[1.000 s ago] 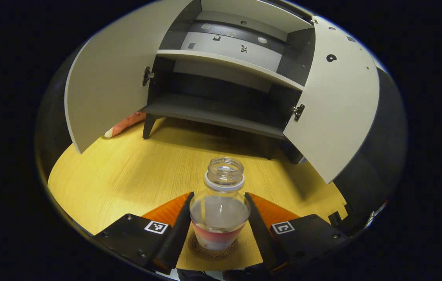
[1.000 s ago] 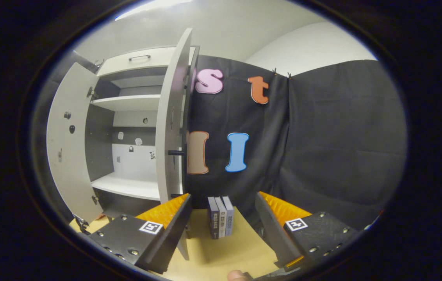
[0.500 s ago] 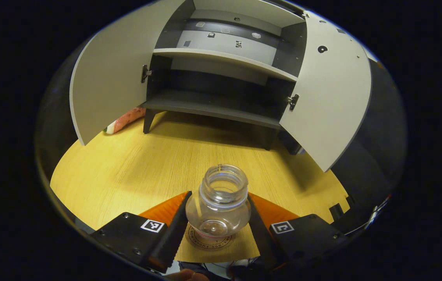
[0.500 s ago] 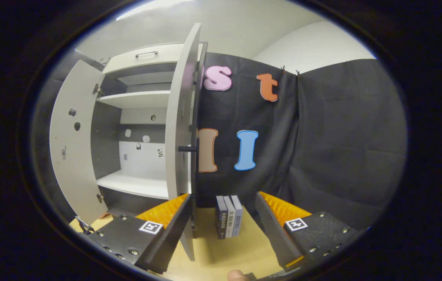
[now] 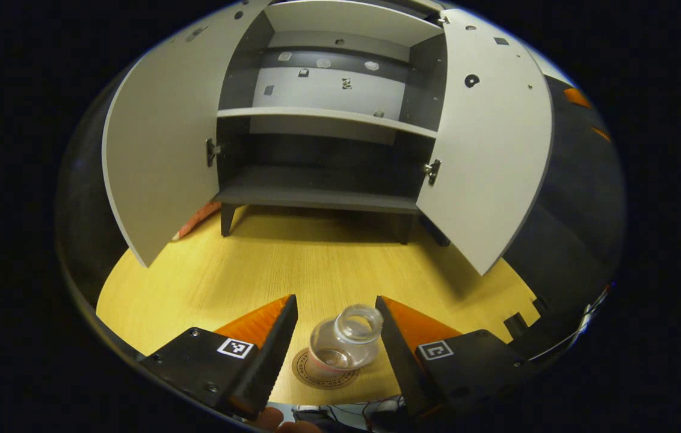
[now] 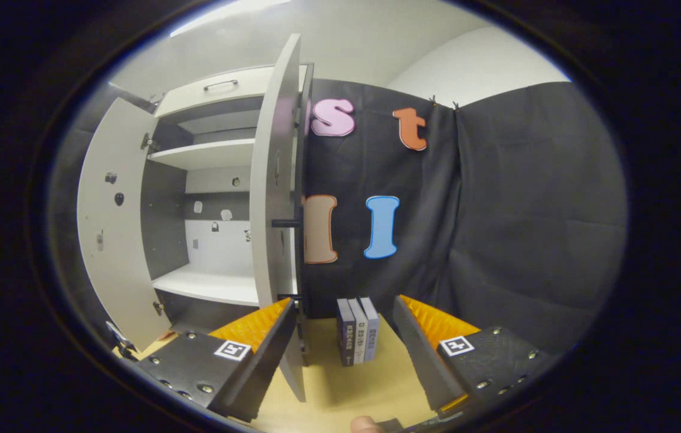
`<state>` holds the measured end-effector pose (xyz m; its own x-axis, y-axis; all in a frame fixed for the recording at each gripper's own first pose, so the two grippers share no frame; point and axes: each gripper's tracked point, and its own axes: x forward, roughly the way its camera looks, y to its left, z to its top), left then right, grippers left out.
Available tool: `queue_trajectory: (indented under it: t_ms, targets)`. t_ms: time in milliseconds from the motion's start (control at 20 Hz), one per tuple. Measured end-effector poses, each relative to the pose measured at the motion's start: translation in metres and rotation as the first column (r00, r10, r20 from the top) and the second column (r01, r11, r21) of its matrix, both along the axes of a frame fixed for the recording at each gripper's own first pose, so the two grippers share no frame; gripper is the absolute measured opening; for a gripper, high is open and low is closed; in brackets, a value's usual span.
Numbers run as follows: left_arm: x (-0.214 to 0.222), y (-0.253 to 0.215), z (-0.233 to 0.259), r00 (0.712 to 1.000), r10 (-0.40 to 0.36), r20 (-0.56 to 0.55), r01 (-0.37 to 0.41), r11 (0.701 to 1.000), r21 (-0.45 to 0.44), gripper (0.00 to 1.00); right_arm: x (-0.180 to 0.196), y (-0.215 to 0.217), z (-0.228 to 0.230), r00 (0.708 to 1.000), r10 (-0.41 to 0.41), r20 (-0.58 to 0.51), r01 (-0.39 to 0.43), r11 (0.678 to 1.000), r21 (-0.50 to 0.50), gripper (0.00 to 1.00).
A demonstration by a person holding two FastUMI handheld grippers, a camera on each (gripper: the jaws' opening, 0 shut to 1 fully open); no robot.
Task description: Grasp the bottle in the cabinet with the left hand and place it on the coaster, then close the right door with the right hand and the left door with the left hand.
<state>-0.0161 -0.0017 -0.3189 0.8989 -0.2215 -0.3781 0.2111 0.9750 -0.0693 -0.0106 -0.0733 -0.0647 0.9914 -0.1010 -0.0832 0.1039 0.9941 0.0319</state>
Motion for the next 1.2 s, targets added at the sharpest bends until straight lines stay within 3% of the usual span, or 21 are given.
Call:
queue_trajectory:
  t_ms: [250, 600, 650, 900, 1050, 1150, 1200]
  targets:
    - [-0.002, -0.008, 0.087, 0.989, -0.004, 0.148, 0.012, 0.999, -0.048, 0.84, 0.0, -0.003, -0.001, 1.0, -0.004, 0.0, 0.004, 1.0, 0.009, 0.98]
    - [-0.008, 0.043, 0.223, 0.913, 0.185, 0.363, -0.154, 0.982, -0.113, 0.84, 0.018, 0.002, 0.011, 1.0, 0.008, 0.028, -0.008, 1.0, 0.004, 0.98]
    - [-0.012, 0.058, 0.233, 0.898, 0.221, 0.381, -0.187, 0.974, -0.124, 0.92, 0.022, 0.002, 0.014, 0.999, 0.005, 0.037, -0.004, 1.0, -0.007, 0.98]
    - [-0.037, 0.136, 0.268, 0.818, 0.387, 0.426, -0.37, 0.92, -0.127, 0.95, 0.044, 0.017, 0.014, 0.999, 0.039, 0.038, -0.038, 0.999, -0.024, 0.98]
    - [-0.057, 0.181, 0.267, 0.766, 0.485, 0.422, -0.475, 0.869, -0.136, 0.95, 0.053, 0.012, 0.012, 0.999, 0.027, 0.026, -0.026, 0.999, -0.047, 0.98]
    - [-0.07, 0.202, 0.257, 0.741, 0.539, 0.399, -0.53, 0.836, -0.144, 0.95, 0.06, 0.017, 0.01, 0.998, 0.053, 0.017, -0.052, 0.998, -0.032, 1.0]
    - [-0.075, 0.211, 0.251, 0.733, 0.561, 0.384, -0.552, 0.821, -0.146, 0.95, 0.06, 0.019, 0.01, 0.998, 0.068, 0.011, -0.068, 0.997, -0.021, 0.96]
